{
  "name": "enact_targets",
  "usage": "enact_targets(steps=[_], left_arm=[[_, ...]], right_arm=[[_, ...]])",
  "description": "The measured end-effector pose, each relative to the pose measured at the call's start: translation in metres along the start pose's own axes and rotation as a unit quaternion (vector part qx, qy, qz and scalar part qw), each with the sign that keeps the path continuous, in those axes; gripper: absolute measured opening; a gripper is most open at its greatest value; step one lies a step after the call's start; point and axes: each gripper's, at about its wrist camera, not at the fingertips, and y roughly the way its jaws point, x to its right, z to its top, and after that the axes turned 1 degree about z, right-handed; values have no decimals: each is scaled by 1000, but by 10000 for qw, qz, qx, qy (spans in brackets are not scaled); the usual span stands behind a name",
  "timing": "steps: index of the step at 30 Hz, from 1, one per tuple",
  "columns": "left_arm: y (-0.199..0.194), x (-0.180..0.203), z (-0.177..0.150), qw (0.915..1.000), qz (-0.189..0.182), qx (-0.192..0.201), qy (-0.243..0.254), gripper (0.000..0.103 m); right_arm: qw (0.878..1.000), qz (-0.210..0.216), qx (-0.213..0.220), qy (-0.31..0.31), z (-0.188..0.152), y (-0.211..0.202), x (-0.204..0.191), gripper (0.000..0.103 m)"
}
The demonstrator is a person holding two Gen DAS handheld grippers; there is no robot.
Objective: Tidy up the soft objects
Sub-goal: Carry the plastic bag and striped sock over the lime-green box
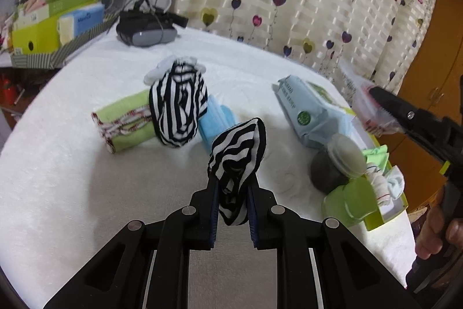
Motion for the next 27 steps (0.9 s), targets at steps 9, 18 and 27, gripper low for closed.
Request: enact_targets(steps=[9, 18, 27], left_arm=[[-23, 22, 7, 9994, -20, 296, 202, 16], [-40, 58, 9, 9974, -206, 489, 485, 16], [-44, 94, 5, 9953, -371, 509, 731, 16]], right_arm=[[9999, 14, 96, -61, -8, -19, 0, 31], [9996, -136, 229, -60, -17, -46, 6, 31], [9988, -329, 366, 90, -27, -71, 25, 31]])
